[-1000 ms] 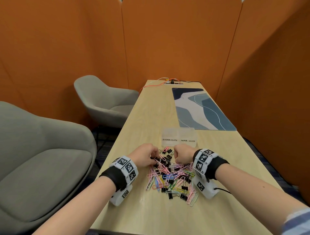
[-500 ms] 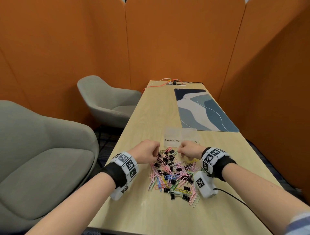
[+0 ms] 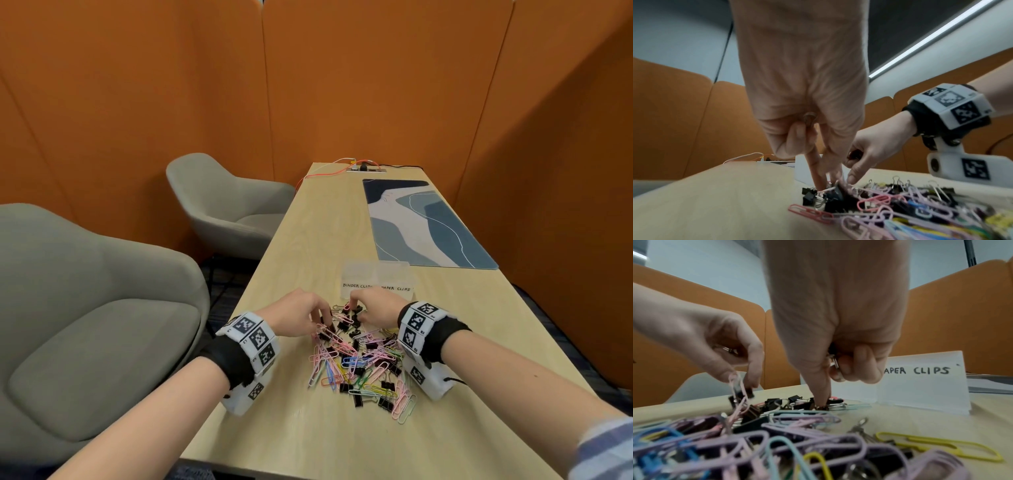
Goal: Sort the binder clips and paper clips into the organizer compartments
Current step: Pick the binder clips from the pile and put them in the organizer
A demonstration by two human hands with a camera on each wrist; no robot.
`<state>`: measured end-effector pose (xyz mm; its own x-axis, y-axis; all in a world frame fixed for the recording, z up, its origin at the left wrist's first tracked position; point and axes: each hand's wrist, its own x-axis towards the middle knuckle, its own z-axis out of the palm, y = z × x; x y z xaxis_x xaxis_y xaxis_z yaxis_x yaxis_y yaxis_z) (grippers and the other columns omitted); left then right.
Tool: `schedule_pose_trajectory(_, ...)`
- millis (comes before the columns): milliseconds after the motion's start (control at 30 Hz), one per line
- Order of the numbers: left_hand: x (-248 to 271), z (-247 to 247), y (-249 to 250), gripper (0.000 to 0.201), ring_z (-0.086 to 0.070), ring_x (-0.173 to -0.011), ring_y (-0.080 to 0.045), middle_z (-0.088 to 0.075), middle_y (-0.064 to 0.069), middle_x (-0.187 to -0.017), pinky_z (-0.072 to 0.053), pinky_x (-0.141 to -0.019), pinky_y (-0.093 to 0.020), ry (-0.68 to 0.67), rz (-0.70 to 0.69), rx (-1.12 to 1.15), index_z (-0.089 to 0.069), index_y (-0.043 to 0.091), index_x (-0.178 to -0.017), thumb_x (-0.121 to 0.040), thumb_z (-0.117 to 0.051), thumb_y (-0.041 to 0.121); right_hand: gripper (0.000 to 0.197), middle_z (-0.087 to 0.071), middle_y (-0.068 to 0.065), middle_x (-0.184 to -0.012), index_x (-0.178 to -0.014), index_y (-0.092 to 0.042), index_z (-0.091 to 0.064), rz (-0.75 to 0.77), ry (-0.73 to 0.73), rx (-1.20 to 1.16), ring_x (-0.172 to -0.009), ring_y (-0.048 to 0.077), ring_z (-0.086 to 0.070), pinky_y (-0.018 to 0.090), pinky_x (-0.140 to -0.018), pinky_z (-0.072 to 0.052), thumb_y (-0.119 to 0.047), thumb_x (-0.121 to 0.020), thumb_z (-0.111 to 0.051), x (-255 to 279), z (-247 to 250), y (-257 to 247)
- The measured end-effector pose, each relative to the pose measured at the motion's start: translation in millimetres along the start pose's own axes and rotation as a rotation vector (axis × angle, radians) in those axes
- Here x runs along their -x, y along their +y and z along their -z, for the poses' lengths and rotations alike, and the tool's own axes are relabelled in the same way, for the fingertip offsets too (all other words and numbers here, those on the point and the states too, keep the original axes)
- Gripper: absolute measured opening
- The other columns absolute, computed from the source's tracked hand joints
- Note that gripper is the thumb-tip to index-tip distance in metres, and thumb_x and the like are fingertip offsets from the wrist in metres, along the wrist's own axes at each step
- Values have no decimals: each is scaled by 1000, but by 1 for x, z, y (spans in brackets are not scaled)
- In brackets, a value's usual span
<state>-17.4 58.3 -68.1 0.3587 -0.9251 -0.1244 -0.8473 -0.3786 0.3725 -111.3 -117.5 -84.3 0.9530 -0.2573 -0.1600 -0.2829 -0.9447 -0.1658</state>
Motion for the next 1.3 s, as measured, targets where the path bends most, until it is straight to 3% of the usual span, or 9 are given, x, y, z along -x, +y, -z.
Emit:
schedule_pose_trajectory(67, 0, -1, -1, 33, -57, -99, -14, -66, 0, -107, -42, -82, -22, 40, 30, 66, -70, 19, -104, -83, -49, 3, 28, -63, 7, -123, -117, -14, -61, 14, 11, -1, -114, 24, -57, 32, -93, -45, -12, -90, -53, 0, 0, 1)
schedule_pose_trajectory(200, -4, -4, -2, 18, -51, -90, -13, -58, 3, -93, -39, -79, -24, 128, 38, 20, -67, 18, -100, -88, -54, 15, 27, -66, 6, -119, -112, -14, -66, 28, 19, 30, -110, 23, -60, 32, -93, -48, -14, -86, -62, 2, -1, 1)
schedule_pose_trajectory(400, -17, -13, -8, 32, -57, -103, -21, -57, -4, -109, -44, -81, -28, 103, 130, -125, -62, 16, -118, -87, -63, 25, 24, -68, 9, -113, -109, -11, -68, 16, 4, 95, -103, 26, -63, 30, -85, -49, -16, -87, -61, 5, -1, -1)
schedule_pose_trajectory(700, -29, -14, -4, 26, -61, -102, -26, -66, -9, -110, -50, -82, -34, 49, 96, -215, -64, 11, -108, -85, -65, 21, 23, -63, 13, -112, -109, -6, -59, 43, -18, 192, -103, 29, -60, 35, -83, -48, -15, -88, -57, 11, -1, -3)
schedule_pose_trajectory(867, -31, -12, -6, 27, -62, -93, -24, -66, -7, -102, -49, -75, -32, 62, 74, -190, -63, 11, -102, -84, -64, 31, 28, -63, 9, -112, -110, -7, -57, -47, -42, -72, -91, 21, -54, 27, -76, -39, -29, -93, -53, 13, 13, 8)
schedule_pose_trajectory(933, -31, -11, -6, 23, -62, -89, -23, -67, -8, -98, -50, -73, -32, 57, 54, -198, -64, 10, -97, -86, -60, 31, 29, -61, 5, -91, -103, -9, -57, -135, -64, -263, -74, 18, -51, 27, -66, -40, -35, -94, -50, 15, 18, 14)
schedule_pose_trajectory(1033, -30, -12, -6, 16, -59, -81, -22, -67, -9, -94, -51, -72, -33, 32, 30, -217, -62, 10, -92, -87, -53, 23, 20, -34, 0, -62, -90, -12, -52, -261, -124, -602, -49, 14, -32, 24, -45, -30, -30, -94, -45, 14, 19, 20)
schedule_pose_trajectory(1167, -31, -11, -7, 21, -56, -85, -19, -66, -7, -103, -49, -76, -31, 5, 42, -140, -59, 13, -105, -86, -57, 22, 12, -23, -1, -59, -84, -11, -50, -324, -97, -883, -49, 13, -20, 21, -46, -19, -18, -90, -42, 15, 18, 23)
schedule_pose_trajectory(1300, -34, -12, 1, 33, -53, -88, -19, -64, -8, -109, -45, -76, -29, -31, 45, -79, -57, 12, -113, -86, -60, 30, 12, -23, 0, -59, -82, -10, -49, -400, -76, -1021, -47, 15, -19, 19, -47, -19, -18, -87, -41, 13, 16, 23)
